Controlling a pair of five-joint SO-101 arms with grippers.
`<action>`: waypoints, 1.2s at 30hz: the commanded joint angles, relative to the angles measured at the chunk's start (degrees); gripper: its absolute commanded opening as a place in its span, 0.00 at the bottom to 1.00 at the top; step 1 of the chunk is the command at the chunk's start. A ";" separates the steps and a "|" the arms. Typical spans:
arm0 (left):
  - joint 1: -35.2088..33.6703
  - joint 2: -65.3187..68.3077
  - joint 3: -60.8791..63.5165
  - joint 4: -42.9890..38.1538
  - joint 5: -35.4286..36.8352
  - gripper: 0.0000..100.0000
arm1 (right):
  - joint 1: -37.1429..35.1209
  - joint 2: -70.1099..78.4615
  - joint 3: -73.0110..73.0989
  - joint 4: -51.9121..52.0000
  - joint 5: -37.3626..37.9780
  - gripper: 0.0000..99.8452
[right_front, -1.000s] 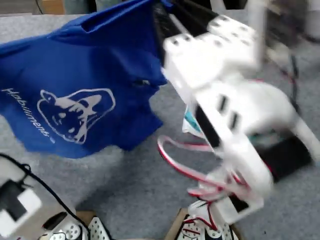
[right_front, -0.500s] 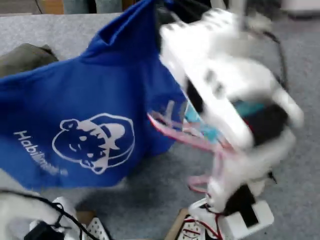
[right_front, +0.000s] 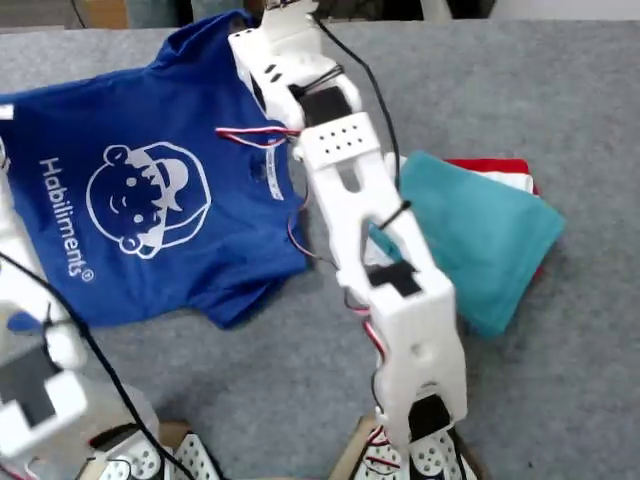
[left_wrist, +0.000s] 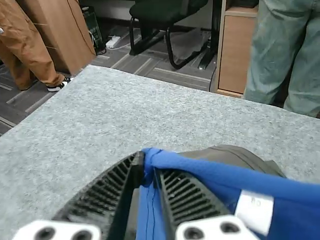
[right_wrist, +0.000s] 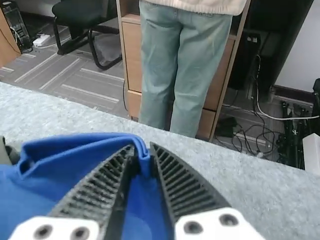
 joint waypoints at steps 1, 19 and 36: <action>0.13 3.60 -10.42 3.52 0.35 0.03 | 1.23 4.88 -18.95 7.21 0.44 0.01; -5.85 -28.66 38.99 18.90 -12.22 0.03 | -4.57 11.65 -46.90 67.87 17.93 0.01; -13.93 -7.91 36.70 8.53 -18.90 0.03 | -7.12 -26.24 22.90 61.27 24.35 0.01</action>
